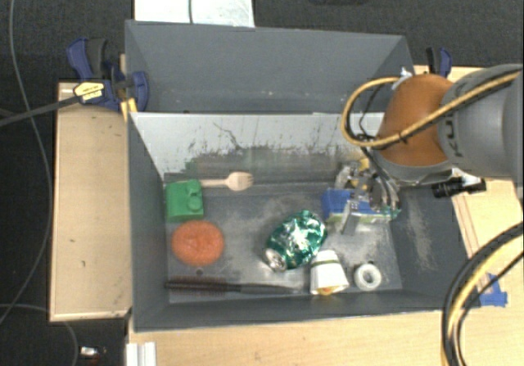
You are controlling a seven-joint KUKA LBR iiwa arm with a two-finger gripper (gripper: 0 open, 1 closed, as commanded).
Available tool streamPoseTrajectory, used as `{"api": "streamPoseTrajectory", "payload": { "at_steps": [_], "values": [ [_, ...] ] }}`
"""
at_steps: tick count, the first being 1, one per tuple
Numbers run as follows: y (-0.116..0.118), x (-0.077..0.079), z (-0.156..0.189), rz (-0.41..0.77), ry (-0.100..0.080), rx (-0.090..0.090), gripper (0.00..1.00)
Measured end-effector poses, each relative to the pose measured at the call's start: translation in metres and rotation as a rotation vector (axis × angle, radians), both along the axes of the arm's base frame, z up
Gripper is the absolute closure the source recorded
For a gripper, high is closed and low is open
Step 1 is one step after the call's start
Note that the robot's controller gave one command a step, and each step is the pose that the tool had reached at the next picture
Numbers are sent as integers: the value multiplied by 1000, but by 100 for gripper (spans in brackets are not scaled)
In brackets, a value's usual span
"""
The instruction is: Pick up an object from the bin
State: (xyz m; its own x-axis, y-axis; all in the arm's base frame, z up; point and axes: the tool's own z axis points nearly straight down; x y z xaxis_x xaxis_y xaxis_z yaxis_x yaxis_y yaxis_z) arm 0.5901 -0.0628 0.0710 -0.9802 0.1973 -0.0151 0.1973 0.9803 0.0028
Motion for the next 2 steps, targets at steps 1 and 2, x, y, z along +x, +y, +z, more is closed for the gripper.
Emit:
{"api": "streamPoseTrajectory", "payload": {
  "at_steps": [1, 2],
  "values": [
    [1, 0, 1, 185, 11, -1, 100],
    [1, 0, 2, 186, 11, -1, 100]
  ]
}}
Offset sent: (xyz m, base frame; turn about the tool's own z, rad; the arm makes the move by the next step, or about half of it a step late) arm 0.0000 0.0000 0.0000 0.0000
